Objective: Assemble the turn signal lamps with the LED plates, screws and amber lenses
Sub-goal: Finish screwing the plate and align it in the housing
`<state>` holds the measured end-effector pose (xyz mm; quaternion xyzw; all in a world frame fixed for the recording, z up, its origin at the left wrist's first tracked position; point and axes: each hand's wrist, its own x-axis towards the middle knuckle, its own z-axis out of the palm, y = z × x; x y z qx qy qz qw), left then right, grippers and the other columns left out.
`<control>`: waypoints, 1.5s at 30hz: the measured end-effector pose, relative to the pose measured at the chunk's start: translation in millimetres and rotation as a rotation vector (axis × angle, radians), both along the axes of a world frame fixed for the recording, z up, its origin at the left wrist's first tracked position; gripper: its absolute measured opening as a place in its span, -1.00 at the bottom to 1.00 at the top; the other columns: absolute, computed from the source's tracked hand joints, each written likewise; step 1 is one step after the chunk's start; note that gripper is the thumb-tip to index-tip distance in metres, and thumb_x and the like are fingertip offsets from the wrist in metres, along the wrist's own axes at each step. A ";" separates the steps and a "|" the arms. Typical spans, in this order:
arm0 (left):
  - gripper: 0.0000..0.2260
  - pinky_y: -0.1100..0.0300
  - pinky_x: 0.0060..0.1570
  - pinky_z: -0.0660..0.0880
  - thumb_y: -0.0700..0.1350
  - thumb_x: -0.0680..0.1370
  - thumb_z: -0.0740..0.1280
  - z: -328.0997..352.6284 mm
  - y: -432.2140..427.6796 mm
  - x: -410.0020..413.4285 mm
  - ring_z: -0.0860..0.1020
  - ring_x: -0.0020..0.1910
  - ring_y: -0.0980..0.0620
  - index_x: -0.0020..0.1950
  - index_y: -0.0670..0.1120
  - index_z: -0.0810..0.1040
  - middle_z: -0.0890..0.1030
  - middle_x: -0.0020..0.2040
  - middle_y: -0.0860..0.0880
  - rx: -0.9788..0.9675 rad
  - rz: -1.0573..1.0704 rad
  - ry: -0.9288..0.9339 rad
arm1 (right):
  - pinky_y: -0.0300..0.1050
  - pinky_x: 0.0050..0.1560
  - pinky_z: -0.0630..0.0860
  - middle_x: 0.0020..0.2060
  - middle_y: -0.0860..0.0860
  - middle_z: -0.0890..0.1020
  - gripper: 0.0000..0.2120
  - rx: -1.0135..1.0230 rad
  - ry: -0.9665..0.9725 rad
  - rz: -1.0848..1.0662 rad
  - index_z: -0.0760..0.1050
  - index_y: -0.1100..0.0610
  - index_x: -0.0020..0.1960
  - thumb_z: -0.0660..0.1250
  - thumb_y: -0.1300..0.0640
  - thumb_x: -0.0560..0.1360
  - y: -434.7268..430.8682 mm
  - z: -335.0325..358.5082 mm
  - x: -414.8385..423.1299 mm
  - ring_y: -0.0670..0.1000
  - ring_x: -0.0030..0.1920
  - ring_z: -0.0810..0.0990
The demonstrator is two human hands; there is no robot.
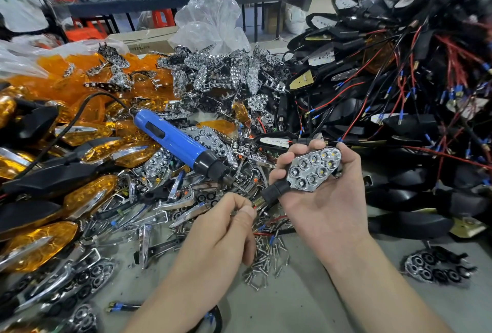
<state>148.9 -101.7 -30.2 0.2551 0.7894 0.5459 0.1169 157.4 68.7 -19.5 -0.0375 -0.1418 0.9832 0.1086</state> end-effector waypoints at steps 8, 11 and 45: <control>-0.84 0.10 -0.40 0.31 0.08 0.63 0.17 -0.3 1.8 1.2 0.35 -0.46 0.08 -0.07 0.08 0.47 0.39 -0.47 0.09 -0.011 0.033 0.069 | -0.09 -0.20 0.46 -0.21 -0.03 0.51 -0.80 0.013 -0.011 -0.004 0.46 0.02 -0.19 0.23 -0.07 0.52 1.8 -0.9 -1.6 0.04 -0.23 0.53; -0.85 0.31 -0.47 0.22 0.06 0.63 0.18 -0.8 1.5 0.0 0.26 -0.51 0.18 -0.10 0.09 0.46 0.33 -0.51 0.14 -0.033 0.054 0.123 | -0.09 -0.21 0.46 -0.21 -0.03 0.51 -0.83 0.006 -0.008 -0.001 0.47 0.02 -0.20 0.26 -0.05 0.48 1.9 -1.7 -3.1 0.04 -0.23 0.53; -0.90 0.27 -0.12 0.51 0.12 0.64 0.19 -3.0 -2.4 -9.2 0.58 -0.09 0.17 0.12 0.28 0.44 0.59 -0.02 0.22 -0.090 0.074 0.223 | -0.02 -0.06 0.53 -0.11 0.06 0.60 -0.69 0.065 -0.036 -0.030 0.56 0.10 -0.09 0.23 -0.11 0.59 5.5 -9.7 -5.5 0.10 -0.11 0.60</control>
